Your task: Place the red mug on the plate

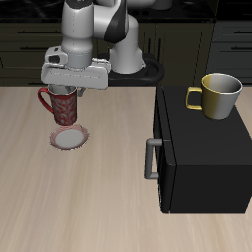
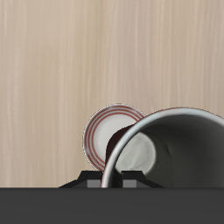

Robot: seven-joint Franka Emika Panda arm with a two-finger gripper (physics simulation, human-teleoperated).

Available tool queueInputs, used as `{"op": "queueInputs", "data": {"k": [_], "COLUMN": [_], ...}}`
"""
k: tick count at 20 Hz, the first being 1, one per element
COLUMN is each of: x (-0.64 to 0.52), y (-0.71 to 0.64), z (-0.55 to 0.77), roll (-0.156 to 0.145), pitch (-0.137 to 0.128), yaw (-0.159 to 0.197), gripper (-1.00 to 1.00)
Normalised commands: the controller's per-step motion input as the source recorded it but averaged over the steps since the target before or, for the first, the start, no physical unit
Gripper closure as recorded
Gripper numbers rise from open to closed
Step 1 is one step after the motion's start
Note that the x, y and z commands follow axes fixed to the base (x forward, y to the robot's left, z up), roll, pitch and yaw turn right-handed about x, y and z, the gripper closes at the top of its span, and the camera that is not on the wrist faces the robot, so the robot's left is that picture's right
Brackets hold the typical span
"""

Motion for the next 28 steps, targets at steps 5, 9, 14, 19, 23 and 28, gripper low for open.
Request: {"op": "queueInputs", "data": {"k": [5, 9, 14, 19, 23, 28], "x": [0.04, 0.08, 0.04, 0.05, 0.12, 0.12], "y": [0.02, -0.05, 0.01, 0.05, -0.04, -0.02], "z": [-0.08, -0.14, -0.15, -0.2, -0.17, -0.24], "roll": [-0.007, -0.003, 0.012, 0.02, -0.005, 0.002], "pitch": [0.004, 0.038, 0.017, 0.024, 0.024, 0.041], "yaw": [0.001, -0.001, 0.01, 0.013, -0.008, 0.008], "gripper": [1.0, 1.0, 1.0, 1.0, 1.0, 1.0]}}
